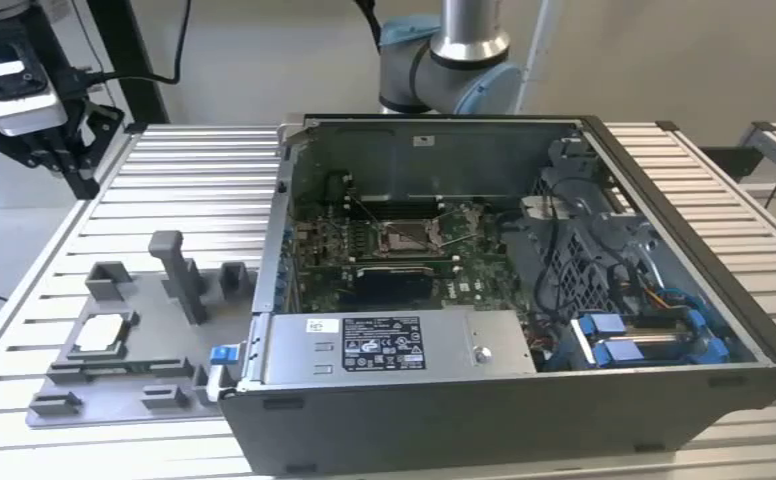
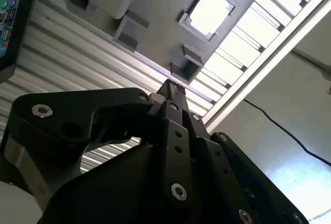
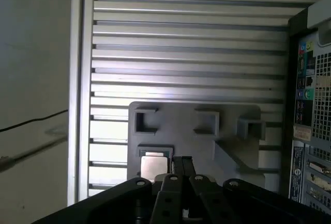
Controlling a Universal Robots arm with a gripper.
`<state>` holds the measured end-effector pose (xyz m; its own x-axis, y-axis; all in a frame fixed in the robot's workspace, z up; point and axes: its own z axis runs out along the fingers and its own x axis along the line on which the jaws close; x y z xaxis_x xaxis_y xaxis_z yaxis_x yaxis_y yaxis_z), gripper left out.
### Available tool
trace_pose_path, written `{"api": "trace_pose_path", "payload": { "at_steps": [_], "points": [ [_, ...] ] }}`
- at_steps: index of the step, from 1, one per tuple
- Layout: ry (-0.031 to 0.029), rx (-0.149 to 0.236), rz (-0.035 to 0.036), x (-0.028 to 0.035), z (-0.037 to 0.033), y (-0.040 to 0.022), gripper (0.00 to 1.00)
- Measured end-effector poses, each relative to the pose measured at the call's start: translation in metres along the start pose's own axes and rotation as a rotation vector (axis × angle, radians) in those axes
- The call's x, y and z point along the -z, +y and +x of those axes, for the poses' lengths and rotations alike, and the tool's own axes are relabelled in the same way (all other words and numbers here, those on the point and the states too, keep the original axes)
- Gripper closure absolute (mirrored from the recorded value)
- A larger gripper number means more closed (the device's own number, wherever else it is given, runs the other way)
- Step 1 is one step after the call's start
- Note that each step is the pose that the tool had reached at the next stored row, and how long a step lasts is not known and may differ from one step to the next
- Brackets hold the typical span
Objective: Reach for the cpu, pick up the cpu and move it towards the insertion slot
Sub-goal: 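Reach for the cpu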
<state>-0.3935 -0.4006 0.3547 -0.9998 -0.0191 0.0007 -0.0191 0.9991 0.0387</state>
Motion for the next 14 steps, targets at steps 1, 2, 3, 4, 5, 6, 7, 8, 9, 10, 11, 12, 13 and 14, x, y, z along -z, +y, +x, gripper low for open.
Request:
{"api": "trace_pose_path", "payload": {
  "at_steps": [1,2,3,4,5,6,7,8,9,10,11,12,13,14],
  "points": [
    [-0.0001,0.000,-0.0003,0.0001,0.0008,-0.0016,1.00],
    [-0.0002,0.000,-0.0007,0.0001,0.0016,-0.0039,1.00],
    [-0.0003,0.000,-0.0011,0.0001,0.0024,-0.0067,1.00],
    [-0.0002,0.000,-0.0013,0.0001,0.0031,-0.0098,1.00],
    [-0.0002,0.000,-0.0014,0.0001,0.0038,-0.0134,1.00],
    [-0.0002,0.000,-0.0015,0.0002,0.0044,-0.0166,1.00],
    [-0.0002,0.000,-0.0017,0.0002,0.0052,-0.0200,1.00],
    [-0.0002,0.000,-0.0017,0.0001,0.0064,-0.0228,1.00],
    [-0.0002,0.000,-0.0018,0.0000,0.0081,-0.0251,1.00],
    [-0.0003,0.000,-0.0018,-0.0002,0.0103,-0.0265,1.00],
    [-0.0004,0.000,-0.0017,-0.0003,0.0124,-0.0273,1.00],
    [-0.0005,0.000,-0.0017,-0.0004,0.0148,-0.0279,1.00],
    [-0.0008,0.000,-0.0017,-0.0006,0.0174,-0.0285,1.00],
    [-0.0009,0.000,-0.0017,-0.0007,0.0195,-0.0289,1.00]
  ]
}}
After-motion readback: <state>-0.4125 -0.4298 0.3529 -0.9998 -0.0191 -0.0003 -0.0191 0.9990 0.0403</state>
